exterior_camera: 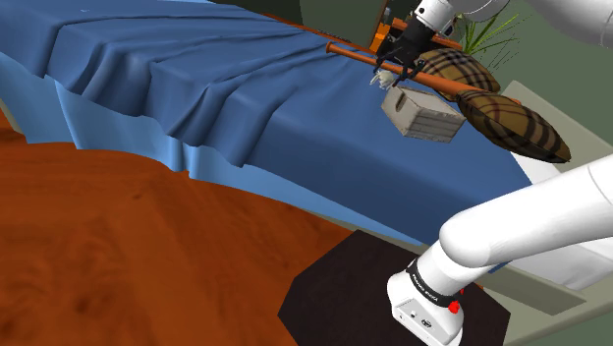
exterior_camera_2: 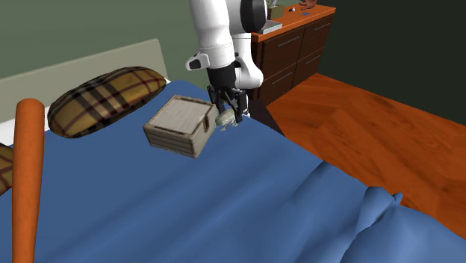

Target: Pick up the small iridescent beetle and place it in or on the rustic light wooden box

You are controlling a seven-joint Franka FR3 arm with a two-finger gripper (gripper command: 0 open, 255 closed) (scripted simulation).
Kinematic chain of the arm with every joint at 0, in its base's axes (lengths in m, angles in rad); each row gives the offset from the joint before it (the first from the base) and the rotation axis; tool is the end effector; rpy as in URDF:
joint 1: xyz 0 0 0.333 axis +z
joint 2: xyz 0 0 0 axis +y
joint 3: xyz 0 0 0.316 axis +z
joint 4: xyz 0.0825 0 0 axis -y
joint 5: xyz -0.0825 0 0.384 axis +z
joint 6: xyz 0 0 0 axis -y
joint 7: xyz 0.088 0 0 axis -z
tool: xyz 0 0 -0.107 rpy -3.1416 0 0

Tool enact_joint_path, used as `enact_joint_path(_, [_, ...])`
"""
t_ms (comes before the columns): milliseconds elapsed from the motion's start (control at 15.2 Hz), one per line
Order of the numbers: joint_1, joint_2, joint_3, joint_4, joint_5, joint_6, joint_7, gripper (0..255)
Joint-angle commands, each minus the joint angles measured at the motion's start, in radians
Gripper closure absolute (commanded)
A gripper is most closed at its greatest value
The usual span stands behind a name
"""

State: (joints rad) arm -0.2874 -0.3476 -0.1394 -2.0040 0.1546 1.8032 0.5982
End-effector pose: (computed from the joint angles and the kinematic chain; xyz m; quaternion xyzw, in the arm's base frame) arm 0.4231 -0.1887 0.6144 -0.8600 0.4953 -0.0620 0.1057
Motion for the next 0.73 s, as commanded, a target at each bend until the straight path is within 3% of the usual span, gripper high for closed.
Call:
enact_joint_path(0, [0.000, 0.004, -0.001, 0.030, 0.000, -0.026, 0.003, 255])
enact_joint_path(660, [0.003, 0.037, -0.004, 0.190, 0.000, -0.152, 0.021, 255])
